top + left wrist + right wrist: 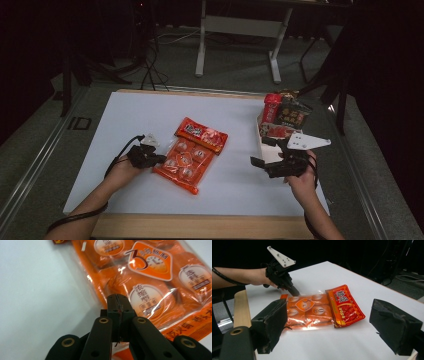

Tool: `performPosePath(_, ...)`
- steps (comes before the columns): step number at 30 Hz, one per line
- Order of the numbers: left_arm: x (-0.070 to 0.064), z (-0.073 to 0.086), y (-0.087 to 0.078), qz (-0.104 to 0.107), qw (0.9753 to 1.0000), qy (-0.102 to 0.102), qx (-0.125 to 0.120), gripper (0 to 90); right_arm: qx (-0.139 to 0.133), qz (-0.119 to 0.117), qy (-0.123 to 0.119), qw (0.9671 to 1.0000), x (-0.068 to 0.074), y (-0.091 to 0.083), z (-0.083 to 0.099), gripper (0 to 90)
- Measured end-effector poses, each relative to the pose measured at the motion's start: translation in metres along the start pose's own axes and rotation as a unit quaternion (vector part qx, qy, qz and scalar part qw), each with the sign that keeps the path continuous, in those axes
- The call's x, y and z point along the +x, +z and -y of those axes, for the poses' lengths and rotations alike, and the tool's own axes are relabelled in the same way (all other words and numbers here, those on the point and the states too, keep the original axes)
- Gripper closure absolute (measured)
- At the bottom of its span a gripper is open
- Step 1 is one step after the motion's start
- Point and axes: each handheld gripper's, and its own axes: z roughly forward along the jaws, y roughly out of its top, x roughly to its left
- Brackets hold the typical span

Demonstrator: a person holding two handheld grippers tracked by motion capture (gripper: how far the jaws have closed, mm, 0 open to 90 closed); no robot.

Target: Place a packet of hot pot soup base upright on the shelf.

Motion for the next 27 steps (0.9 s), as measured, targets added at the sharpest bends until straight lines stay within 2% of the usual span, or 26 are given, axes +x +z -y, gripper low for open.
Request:
performPosePath(6, 0.000, 0.003, 0.000, 0.004, 0.9999, -0.008, -0.005, 90.0, 0.000, 0.000, 0.000, 1.0000, 0.000, -0.001, 0.001, 14.8)
performPosePath(9, -0.002, 0.003, -0.001, 0.015, 0.9998, -0.015, -0.004, 90.0, 0.001, 0.000, 0.001, 1.0000, -0.001, 0.000, 0.002, 14.8)
performPosePath(14, -0.013, 0.001, 0.002, 0.031, 0.9995, -0.009, -0.001, 90.0, 0.001, 0.000, 0.000, 1.0000, -0.001, 0.001, 0.002, 14.8)
performPosePath(20, -0.021, 0.000, 0.006, 0.053, 0.9982, -0.027, -0.006, 90.0, 0.003, -0.001, -0.002, 1.0000, 0.000, 0.001, 0.002, 14.8)
performPosePath(25, -0.036, -0.005, 0.011, 0.067, 0.9977, -0.001, -0.003, 90.0, 0.003, -0.001, 0.001, 1.0000, -0.001, 0.001, 0.003, 14.8)
performPosePath(27, -0.040, -0.007, 0.014, 0.074, 0.9972, -0.003, -0.006, 90.0, 0.004, -0.001, 0.000, 1.0000, 0.000, 0.002, 0.003, 14.8)
